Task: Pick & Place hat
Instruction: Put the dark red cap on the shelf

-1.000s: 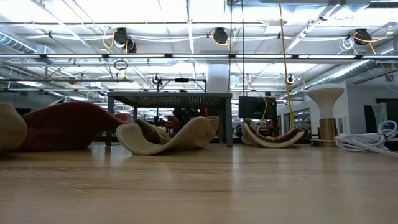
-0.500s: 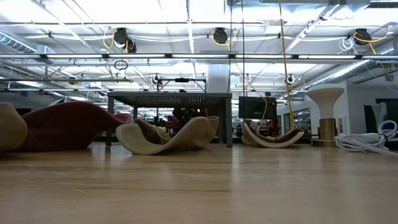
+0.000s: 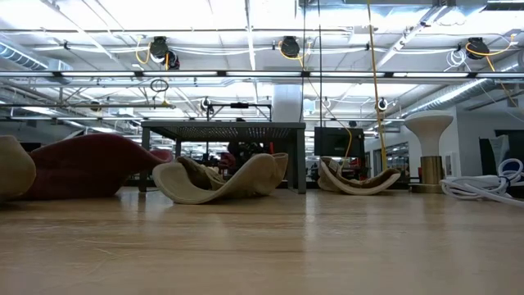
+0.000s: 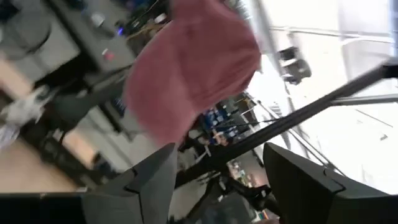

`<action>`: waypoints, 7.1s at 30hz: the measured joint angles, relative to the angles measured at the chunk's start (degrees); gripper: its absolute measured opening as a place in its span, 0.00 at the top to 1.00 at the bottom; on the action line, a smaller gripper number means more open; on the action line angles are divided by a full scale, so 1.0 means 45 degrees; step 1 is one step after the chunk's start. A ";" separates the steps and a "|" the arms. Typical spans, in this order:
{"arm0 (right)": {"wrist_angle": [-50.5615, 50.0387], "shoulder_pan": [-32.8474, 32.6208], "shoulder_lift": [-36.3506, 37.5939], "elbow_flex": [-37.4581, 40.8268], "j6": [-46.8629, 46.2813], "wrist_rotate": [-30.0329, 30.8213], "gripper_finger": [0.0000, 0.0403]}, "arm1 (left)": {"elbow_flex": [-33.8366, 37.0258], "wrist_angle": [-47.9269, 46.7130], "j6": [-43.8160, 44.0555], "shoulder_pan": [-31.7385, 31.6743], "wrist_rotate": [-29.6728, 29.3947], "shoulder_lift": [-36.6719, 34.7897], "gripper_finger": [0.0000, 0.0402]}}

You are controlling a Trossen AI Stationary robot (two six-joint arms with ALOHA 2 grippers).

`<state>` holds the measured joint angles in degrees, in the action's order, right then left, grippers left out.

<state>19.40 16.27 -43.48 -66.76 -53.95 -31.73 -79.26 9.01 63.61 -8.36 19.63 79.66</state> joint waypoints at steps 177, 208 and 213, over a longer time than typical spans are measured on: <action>-0.7381 -0.1141 -0.4595 -0.1914 1.3245 0.3638 0.50 | 0.0005 -1.2270 -0.7029 -1.1936 1.0561 0.2100 0.98; -0.7660 -0.1141 -0.4595 -0.1914 1.3143 0.3643 0.50 | 0.0005 -1.5437 -0.6676 -1.2579 0.6375 0.3211 0.66; -0.7660 -0.1141 -0.4595 -0.1914 1.3143 0.3643 0.50 | 0.0005 -1.5734 -0.6347 -1.2523 0.5645 0.3093 0.56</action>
<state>-15.07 11.14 -64.16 -75.37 5.19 -15.33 -79.24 -61.80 35.05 -64.72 45.03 93.58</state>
